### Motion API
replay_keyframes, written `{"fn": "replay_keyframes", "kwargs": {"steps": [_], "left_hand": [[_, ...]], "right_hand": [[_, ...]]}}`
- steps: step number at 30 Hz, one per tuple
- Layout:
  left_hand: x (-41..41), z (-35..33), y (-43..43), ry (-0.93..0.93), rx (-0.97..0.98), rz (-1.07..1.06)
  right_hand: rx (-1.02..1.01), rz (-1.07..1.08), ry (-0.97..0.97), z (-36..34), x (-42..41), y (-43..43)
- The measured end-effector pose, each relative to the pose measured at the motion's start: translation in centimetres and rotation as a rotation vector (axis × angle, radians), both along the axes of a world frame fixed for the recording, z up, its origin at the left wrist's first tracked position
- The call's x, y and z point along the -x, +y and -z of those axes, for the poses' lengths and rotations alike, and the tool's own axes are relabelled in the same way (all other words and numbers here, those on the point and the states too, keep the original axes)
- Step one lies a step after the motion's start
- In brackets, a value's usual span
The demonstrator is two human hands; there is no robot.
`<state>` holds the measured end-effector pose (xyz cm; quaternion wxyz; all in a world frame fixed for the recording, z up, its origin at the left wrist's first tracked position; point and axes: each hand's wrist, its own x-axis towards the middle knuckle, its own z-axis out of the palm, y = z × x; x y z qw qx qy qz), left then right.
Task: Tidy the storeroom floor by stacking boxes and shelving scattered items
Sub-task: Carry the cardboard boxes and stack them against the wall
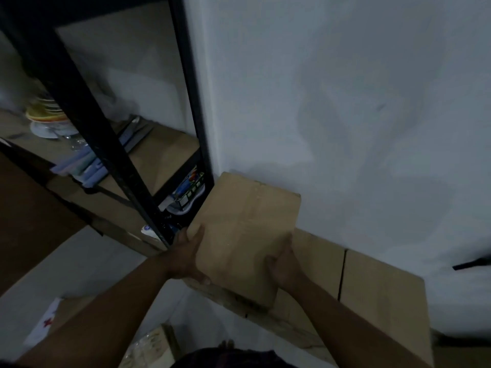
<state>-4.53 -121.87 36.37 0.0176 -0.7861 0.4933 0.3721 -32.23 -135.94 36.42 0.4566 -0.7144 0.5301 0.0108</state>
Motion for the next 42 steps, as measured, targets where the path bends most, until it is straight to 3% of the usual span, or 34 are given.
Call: {"fn": "replay_keyframes", "kwargs": {"steps": [4,10,17,29,37,42], "left_hand": [[-0.6,-0.5,-1.3,-0.283,0.114,0.274],[-1.9,-0.2,-3.1,-0.225,0.184,0.473],[-5.4,-0.1,-4.1,-0.135,0.188,0.459],[-9.6,1.7,-6.0,0.040,0.202,0.410],[-8.5,0.6,-6.5,-0.034,0.086,0.453],[-7.5,1.0,-5.5,-0.078,0.113,0.371]], "right_hand": [[-0.002,-0.160,0.063,-0.6,-0.7,-0.6],[0.113,-0.291,0.203,-0.9,-3.2,0.5],[0.116,-0.567,0.302,-2.0,-5.6,0.0],[0.144,-0.544,0.331,0.1,-8.9,-0.9],[0.249,-0.567,0.384,-0.3,-8.1,-0.6],[0.372,-0.538,0.344,-0.3,-6.8,2.1]]}}
